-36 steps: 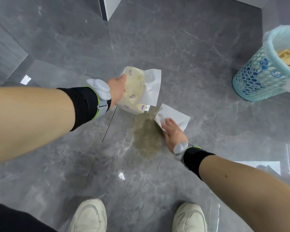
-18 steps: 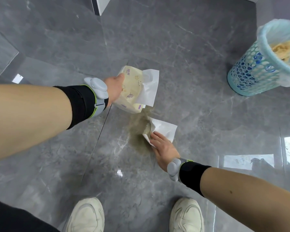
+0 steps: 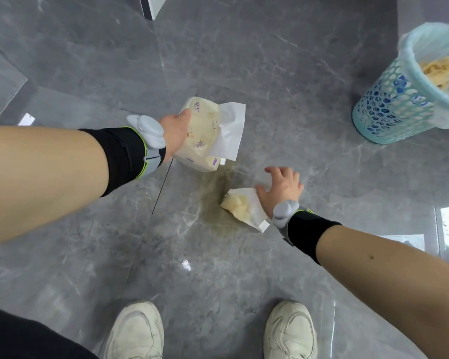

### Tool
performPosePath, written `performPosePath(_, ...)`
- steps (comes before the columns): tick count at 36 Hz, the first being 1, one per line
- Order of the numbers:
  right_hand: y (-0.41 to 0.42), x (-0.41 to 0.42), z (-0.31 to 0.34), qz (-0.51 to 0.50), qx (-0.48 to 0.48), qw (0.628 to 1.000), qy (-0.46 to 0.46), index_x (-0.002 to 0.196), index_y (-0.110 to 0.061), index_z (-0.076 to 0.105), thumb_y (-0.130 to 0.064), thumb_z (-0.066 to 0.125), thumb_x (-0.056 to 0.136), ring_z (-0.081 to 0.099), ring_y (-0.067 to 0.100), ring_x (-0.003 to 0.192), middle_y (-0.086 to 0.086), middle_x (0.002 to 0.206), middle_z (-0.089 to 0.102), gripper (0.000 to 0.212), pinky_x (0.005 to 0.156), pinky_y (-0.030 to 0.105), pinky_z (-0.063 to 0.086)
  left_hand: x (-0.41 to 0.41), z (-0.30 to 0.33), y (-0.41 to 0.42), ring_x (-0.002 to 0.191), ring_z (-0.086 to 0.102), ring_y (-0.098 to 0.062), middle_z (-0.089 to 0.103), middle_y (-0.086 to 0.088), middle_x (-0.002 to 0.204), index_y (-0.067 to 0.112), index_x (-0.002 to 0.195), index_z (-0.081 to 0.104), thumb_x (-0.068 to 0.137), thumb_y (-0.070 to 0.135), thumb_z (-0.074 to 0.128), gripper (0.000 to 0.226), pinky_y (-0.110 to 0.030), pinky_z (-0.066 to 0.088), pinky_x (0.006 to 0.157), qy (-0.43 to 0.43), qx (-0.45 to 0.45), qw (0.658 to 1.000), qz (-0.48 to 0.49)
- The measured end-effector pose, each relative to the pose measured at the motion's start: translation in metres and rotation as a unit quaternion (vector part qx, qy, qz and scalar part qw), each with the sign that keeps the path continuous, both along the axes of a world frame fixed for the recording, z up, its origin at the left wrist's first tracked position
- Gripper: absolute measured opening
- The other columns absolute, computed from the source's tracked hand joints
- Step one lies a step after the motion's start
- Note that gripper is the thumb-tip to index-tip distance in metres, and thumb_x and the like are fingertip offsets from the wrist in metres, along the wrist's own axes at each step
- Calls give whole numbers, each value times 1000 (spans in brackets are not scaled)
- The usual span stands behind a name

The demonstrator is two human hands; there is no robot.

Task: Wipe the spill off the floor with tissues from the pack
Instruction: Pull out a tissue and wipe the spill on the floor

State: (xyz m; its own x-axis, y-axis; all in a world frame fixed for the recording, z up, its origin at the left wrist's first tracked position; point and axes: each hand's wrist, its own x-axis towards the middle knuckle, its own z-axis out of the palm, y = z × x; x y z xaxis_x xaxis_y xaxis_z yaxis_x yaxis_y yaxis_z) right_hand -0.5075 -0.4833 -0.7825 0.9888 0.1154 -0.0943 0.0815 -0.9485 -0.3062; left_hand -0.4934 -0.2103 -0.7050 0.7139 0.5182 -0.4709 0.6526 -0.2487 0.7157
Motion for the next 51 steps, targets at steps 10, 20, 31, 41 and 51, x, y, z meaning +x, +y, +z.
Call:
performPosePath(10, -1, -42, -5, 224, 44, 972, 50, 100, -20, 63, -30, 59, 89, 59, 24, 85, 1, 105, 55, 16, 63, 38, 52, 3, 5, 0, 101, 64, -34, 68, -7, 103, 17, 101, 65, 95, 56, 37, 49, -42, 50, 97, -6, -18, 1000, 7)
performPosePath(20, -2, -20, -18, 179, 23, 977, 111, 90, -4, 63, -18, 58, 89, 59, 36, 82, 14, 103, 55, 15, 66, 38, 48, -1, -1, -2, 87, 61, -30, 62, -1, 82, 19, 90, 62, 95, 54, 35, 45, -35, 48, 84, -4, 11, 1000, -17)
performPosePath(31, 24, 2, -20, 118, 36, 986, 108, 97, -3, 64, 3, 48, 85, 61, 34, 85, 14, 112, 53, 21, 67, 30, 44, -6, 1, 2, 98, 67, -32, 65, -4, 92, 19, 90, 62, 95, 55, 39, 43, -40, 52, 94, -3, -15, 1000, -1)
performPosePath(41, 18, -40, -25, 183, 41, 970, 152, 94, -3, 64, 4, 48, 84, 60, 33, 92, 13, 109, 55, 20, 73, 30, 43, -5, -1, -1, 95, 66, -32, 66, -3, 86, 18, 91, 63, 95, 56, 38, 45, -37, 52, 92, 0, 6, 1000, -15)
performPosePath(51, 13, -62, -10, 122, 115, 966, 195, 85, -15, 69, -5, 53, 76, 62, 27, 85, 4, 95, 65, 21, 70, 29, 47, 0, 4, -13, 74, 58, -24, 59, 6, 71, 20, 89, 63, 96, 55, 40, 42, -26, 45, 67, -13, 13, 999, -32)
